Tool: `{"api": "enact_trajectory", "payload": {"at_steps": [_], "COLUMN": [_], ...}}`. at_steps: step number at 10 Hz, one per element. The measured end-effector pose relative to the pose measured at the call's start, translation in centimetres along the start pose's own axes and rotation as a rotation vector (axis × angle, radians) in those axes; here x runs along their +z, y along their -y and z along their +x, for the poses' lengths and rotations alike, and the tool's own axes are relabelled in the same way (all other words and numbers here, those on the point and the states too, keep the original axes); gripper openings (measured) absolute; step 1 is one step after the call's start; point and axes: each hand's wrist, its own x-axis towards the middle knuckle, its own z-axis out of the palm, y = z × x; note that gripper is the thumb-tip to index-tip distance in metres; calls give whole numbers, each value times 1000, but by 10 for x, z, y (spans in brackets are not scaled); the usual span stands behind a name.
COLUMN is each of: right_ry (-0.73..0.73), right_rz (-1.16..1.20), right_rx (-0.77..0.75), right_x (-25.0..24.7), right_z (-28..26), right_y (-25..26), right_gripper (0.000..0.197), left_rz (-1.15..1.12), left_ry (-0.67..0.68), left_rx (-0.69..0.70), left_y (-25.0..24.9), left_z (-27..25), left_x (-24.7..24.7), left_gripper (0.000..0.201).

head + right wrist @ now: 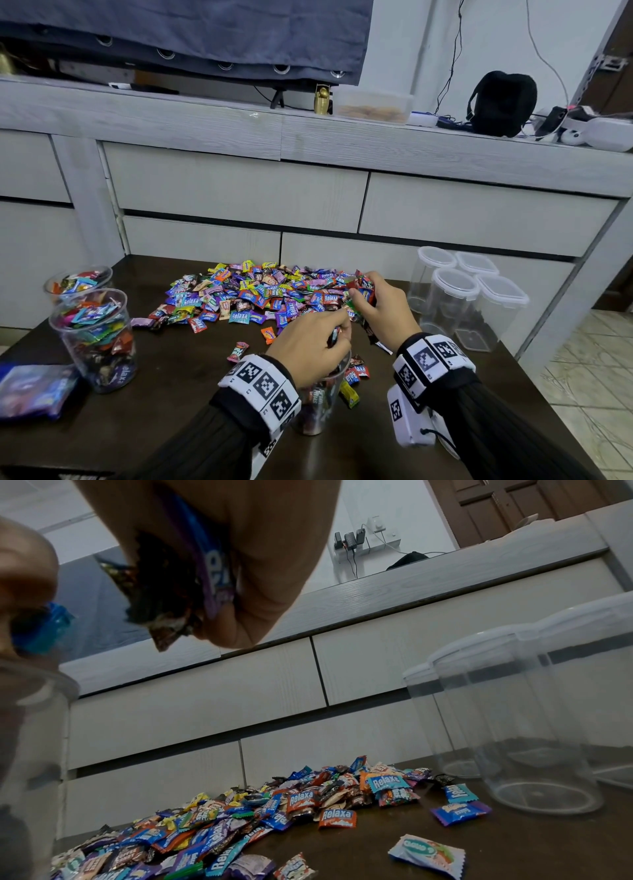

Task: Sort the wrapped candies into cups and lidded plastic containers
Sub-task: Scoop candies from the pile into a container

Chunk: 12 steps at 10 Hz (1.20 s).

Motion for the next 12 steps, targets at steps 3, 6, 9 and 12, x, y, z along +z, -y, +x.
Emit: {"api": "enact_trajectory", "payload": {"at_steps": [3, 6, 9, 12], "right_ry": [-29, -116, -126, -24], "right_rz": [5, 84, 152, 174], "right_rx": [-18, -76, -162, -252], "right_x": [-2, 1, 46, 51], "right_z": [2, 5, -12, -27], "right_y": [-3, 12, 24, 19], "right_gripper": [19, 23, 29, 19], "left_rz": [395, -55, -339, -240], "left_ry": [-51, -18, 144, 112], "left_rx": [23, -83, -236, -235], "left_y": [0, 21, 47, 51], "left_z": [2, -9, -28, -26], "left_x": [2, -12, -2, 3], "left_gripper": [27, 85, 128, 143]}}
